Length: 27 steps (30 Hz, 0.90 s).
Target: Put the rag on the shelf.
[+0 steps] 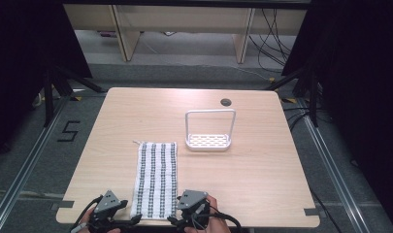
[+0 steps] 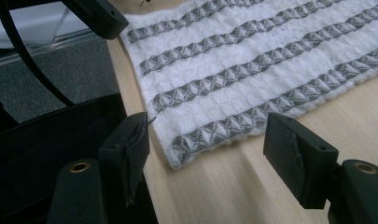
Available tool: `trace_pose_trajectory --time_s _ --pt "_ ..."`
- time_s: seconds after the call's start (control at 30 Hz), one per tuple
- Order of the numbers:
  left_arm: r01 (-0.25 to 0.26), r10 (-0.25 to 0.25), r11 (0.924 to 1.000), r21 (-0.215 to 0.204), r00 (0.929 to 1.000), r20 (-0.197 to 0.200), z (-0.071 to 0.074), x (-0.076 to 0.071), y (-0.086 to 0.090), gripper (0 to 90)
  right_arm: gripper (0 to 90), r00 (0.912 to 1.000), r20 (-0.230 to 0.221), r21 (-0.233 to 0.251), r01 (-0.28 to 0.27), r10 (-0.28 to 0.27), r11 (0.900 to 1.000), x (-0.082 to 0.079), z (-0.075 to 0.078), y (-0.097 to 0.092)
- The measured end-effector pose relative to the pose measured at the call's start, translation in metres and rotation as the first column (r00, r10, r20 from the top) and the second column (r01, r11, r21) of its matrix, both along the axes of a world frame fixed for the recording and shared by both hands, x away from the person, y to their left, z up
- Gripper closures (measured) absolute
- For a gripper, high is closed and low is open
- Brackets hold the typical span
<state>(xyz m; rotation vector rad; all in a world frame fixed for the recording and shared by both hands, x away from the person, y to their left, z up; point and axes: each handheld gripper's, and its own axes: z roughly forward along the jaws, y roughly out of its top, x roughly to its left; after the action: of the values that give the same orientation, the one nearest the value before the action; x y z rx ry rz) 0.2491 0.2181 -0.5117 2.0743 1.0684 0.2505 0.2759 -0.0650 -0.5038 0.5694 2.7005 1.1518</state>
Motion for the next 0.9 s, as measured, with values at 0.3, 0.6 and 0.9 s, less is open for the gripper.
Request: trace_pose_trajectory --time_s 0.3,0.6,0.9 --pt "0.006 -0.006 0.9987 0.051 1.0000 -0.007 -0.003 0.000 0.001 40.4 40.8 1.0000 -0.001 -0.017 0.001 -0.001 0.9999 0.003 -0.010 0.012" --pt "0.036 -0.039 0.9944 0.099 0.9988 0.031 -0.003 -0.003 -0.002 62.8 61.3 0.9998 -0.012 -0.022 0.017 -0.017 0.9996 0.005 -0.011 0.012" --pt "0.069 -0.074 0.9923 0.103 0.9964 0.042 -0.001 -0.001 -0.003 84.0 82.9 0.9998 0.014 -0.007 -0.015 0.015 0.9999 0.006 -0.013 0.013"
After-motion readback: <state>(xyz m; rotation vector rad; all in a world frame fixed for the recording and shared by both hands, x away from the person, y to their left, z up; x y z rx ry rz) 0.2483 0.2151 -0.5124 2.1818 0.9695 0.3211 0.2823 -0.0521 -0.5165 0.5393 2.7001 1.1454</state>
